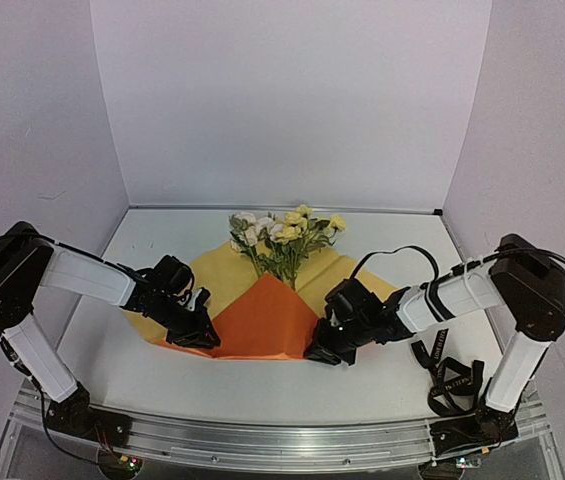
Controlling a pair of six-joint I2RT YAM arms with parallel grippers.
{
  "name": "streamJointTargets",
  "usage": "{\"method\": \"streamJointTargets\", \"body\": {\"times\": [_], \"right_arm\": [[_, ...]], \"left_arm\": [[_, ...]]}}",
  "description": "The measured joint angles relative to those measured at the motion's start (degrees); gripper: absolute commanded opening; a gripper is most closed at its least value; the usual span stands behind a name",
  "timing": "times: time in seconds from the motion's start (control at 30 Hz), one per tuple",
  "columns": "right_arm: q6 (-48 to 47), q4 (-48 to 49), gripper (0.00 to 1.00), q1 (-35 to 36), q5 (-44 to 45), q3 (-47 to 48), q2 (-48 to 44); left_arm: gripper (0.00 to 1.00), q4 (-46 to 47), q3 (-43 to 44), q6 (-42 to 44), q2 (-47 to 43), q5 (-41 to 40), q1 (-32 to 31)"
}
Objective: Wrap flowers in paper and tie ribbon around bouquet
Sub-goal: Press the fold line of the 1/4-folded wrapping paper.
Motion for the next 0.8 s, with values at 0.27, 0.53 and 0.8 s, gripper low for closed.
{"method": "streamJointTargets", "body": {"times": [0.27,0.53,0.8], "right_arm": [[0.7,2.7,0.14,-3.2,1.5,-7.0,-5.1],[3.6,8.6,0.14,-7.6,4.5,-16.6,-11.8],[4.1,11.3,0.15,-11.7,7.4,-24.6,-18.9]], "left_arm": [[0.19,-0.1,0.1,0.0,0.0,0.0,0.0],[0.19,-0.5,0.3,0.2,0.0,-0.3,-0.1],[0.2,-0.9,0.5,0.5,0.0,-0.6,-0.1]]}}
